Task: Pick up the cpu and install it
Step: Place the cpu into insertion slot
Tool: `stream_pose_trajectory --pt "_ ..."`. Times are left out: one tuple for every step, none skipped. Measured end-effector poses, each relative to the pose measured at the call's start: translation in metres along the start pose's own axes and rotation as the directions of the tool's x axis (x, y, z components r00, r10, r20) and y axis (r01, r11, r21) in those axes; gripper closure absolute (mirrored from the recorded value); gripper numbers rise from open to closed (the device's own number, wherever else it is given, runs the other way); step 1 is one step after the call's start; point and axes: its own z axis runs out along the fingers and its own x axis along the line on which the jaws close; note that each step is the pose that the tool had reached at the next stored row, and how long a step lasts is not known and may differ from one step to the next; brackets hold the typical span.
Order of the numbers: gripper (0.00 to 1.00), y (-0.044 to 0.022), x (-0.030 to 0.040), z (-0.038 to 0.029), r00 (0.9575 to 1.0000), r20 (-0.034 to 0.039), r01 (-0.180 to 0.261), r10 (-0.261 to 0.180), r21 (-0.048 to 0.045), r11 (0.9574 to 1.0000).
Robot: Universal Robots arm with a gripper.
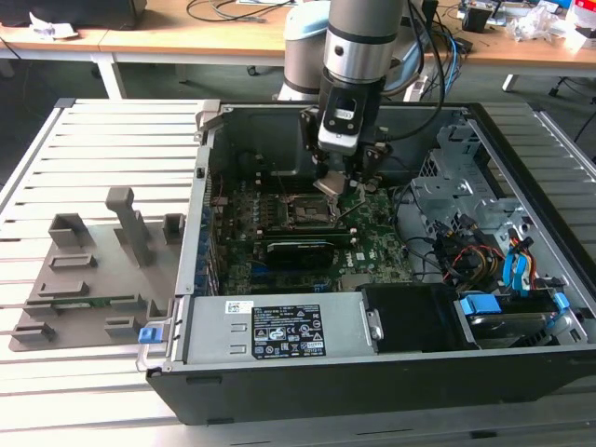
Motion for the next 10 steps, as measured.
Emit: stream_pose_trajectory --pt "0.45 0.0000 0.0000 0.0000 0.9999 -0.0003 -0.015 0.015 0.0004 0.9999" --pt "0.45 0.0000 0.0000 0.0001 0.9994 -0.0010 -0.034 0.034 0.0009 0.9994" --pt "0.45 0.0000 0.0000 0.0001 0.9987 -0.0014 -0.051 0.051 0.0013 0.9987" --pt "0.45 0.0000 0.0000 0.0001 0.9966 -0.0023 -0.083 0.083 0.0022 0.9966" --pt "0.45 0.0000 0.0000 0.0002 0.9953 -0.0028 -0.096 0.096 0.0025 0.9953" --pt "0.45 0.0000 0.0000 0.0002 0.9943 -0.0030 -0.107 0.107 0.0028 0.9943" --pt "0.45 0.0000 0.0000 0.0002 0.9923 -0.0035 -0.124 0.124 0.0034 0.9923" --pt "0.45 0.0000 0.0000 0.0002 0.9902 -0.0037 -0.140 0.140 0.0039 0.9902" --pt "0.45 0.0000 0.0000 0.0003 0.9870 -0.0040 -0.161 0.161 0.0047 0.9870" --pt "0.45 0.0000 0.0000 0.0003 0.9833 -0.0043 -0.182 0.182 0.0055 0.9833"
